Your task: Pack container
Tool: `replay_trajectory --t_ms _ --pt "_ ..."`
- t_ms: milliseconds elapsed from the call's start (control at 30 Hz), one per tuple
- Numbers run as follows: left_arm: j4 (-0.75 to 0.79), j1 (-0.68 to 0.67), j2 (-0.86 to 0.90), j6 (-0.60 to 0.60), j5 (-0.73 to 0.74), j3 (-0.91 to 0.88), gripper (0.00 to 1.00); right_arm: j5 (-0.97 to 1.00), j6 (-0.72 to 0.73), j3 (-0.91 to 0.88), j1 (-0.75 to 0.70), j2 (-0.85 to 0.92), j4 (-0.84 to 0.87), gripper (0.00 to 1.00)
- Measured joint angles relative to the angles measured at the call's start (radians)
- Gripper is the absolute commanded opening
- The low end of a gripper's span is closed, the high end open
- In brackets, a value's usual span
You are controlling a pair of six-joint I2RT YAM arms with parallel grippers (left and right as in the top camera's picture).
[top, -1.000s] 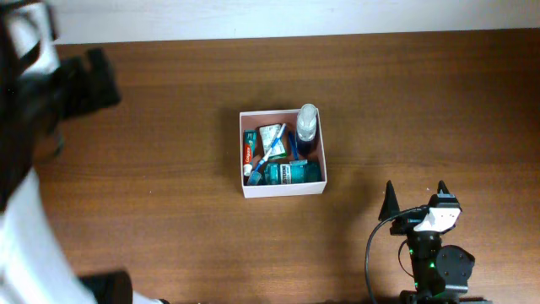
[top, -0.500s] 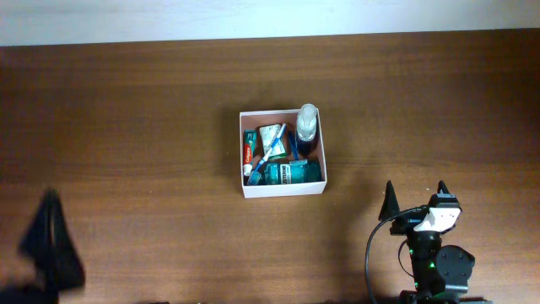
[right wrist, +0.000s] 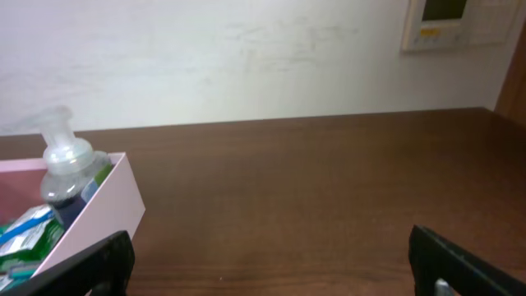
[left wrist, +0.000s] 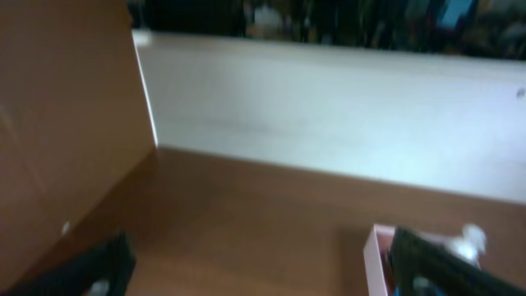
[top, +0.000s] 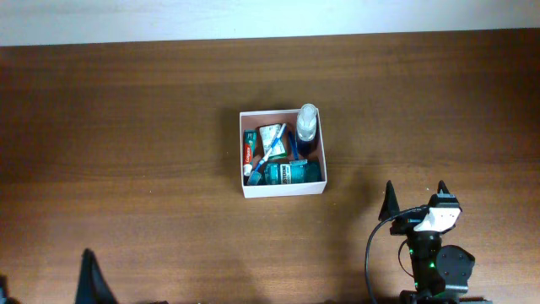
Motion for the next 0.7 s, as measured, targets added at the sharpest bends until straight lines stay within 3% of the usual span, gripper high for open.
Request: replay_trajectory --t_ms 267,700 --pt "0.389 0.009 -0.220 0.000 0.058 -0.525 0.99 0.000 0.001 0.000 0.000 0.000 0.000 0.98" --pt "1.121 -0.012 -0.329 0.000 0.154 -1.186 1.00 0.000 0.000 0.000 0.000 0.000 0.000 0.98"
